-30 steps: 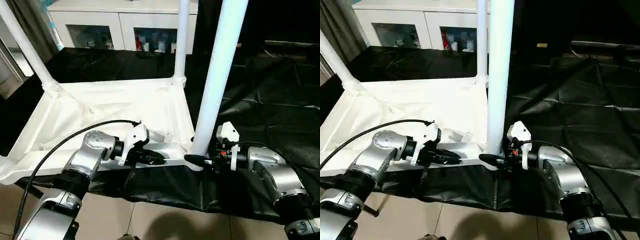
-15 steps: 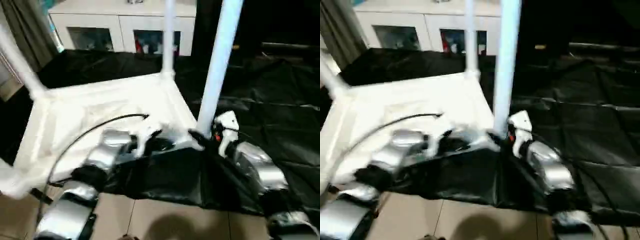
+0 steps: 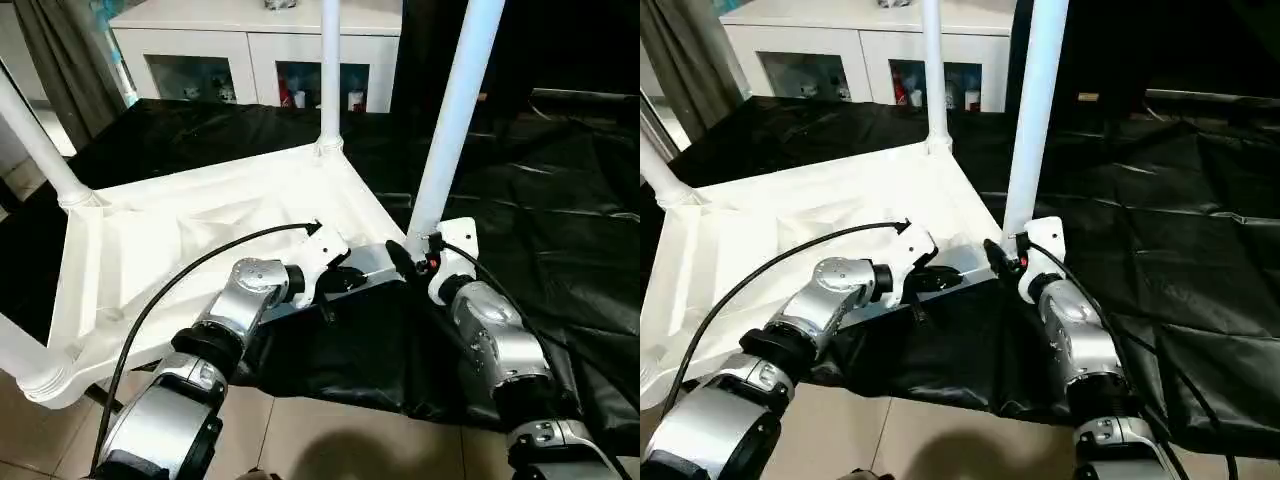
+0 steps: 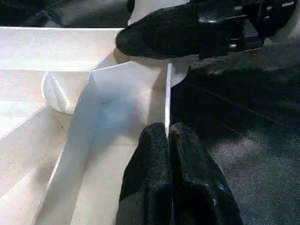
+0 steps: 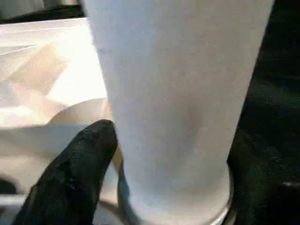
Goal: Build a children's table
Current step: Rotate leg to tighten
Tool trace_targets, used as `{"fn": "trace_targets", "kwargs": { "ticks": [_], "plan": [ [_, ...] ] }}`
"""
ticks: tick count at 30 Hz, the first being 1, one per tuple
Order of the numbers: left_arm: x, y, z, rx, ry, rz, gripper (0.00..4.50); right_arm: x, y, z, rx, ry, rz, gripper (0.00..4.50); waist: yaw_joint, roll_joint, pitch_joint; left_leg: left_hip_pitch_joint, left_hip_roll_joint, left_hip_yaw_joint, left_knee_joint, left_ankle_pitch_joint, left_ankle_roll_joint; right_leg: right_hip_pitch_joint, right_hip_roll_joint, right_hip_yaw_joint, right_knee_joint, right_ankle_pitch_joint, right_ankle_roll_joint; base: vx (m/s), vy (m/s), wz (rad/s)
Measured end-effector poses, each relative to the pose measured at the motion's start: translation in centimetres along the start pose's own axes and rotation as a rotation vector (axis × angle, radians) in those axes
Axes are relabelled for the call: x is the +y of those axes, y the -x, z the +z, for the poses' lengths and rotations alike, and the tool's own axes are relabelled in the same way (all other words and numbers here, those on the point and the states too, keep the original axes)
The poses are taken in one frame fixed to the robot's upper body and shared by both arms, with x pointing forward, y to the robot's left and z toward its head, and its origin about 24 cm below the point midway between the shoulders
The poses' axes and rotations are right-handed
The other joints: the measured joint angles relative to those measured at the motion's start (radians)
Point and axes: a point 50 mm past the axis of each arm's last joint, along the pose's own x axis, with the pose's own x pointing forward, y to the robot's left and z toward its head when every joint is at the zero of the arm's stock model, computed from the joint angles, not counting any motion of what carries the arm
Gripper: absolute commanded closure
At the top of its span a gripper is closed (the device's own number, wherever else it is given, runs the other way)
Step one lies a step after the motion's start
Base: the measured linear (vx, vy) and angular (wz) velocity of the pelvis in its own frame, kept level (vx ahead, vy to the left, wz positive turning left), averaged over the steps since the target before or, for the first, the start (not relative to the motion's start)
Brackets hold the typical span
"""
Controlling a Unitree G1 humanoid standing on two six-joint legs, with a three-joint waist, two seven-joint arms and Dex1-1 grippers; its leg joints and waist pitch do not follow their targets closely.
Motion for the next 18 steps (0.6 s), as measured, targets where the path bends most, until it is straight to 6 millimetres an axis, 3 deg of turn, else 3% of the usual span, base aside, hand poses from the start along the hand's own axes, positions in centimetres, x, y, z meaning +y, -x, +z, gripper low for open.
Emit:
{"fn": "trace_targets", "kwargs": {
  "ticks": [13, 18],
  "plan": [
    [0.1, 4.6, -1.2, 0.016, -0.036, -0.256, 4.50, -0.5, 3.4, 0.9, 0.095, 0.149, 0.553, 0.83, 0.004, 0.001, 0.000, -0.007, 0.006, 0.000, -0.001, 0.001, 0.002, -0.007, 0.003, -0.004, 0.003, -0.001, -0.001, 0.000, 0.000, 0.00],
    [-0.2, 5.4, -1.4, 0.035, -0.039, -0.339, 4.50, -0.2, 3.9, 0.9, 0.111, 0.165, 0.656, 0.83, 0.012, 0.000, 0.001, -0.010, 0.005, 0.001, 0.003, 0.002, 0.006, -0.008, 0.002, -0.004, 0.003, -0.001, -0.002, 0.000, 0.000, 0.00]
  ]
}}
